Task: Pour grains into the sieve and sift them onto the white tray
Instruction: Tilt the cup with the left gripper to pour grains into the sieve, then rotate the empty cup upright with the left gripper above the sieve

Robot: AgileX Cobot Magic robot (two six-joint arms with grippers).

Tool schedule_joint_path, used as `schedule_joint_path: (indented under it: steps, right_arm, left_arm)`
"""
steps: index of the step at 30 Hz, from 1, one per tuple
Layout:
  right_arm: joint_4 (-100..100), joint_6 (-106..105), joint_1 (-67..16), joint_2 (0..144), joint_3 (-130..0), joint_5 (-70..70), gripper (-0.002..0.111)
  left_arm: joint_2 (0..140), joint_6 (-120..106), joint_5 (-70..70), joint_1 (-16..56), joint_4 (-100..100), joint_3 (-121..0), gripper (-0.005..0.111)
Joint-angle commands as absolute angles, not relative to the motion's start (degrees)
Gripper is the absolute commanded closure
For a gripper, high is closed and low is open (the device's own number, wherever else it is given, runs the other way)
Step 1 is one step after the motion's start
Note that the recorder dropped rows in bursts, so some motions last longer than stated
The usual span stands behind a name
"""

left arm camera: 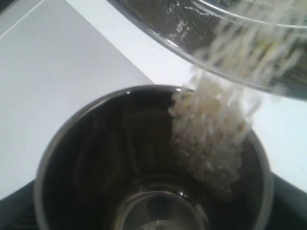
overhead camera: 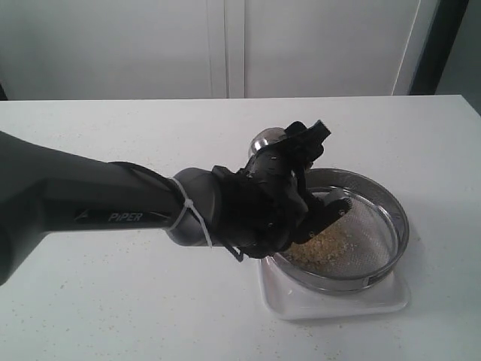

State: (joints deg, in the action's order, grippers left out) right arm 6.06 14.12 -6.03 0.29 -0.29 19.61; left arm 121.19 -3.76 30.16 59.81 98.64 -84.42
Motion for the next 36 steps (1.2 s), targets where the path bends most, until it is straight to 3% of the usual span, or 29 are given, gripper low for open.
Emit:
schedule_joint_path:
  steps: [1, 36]
  right_arm:
    - [6.1, 14.2, -6.3, 0.0, 0.0, 19.2, 0.108]
    - [6.1, 15.3, -6.3, 0.0, 0.0, 19.2, 0.108]
  left_arm:
    - [120.7, -6.7, 31.5, 60.3, 99.9, -84.8, 0.107]
    - [120.7, -11.4, 40.5, 65.8, 99.9, -84.8, 0.107]
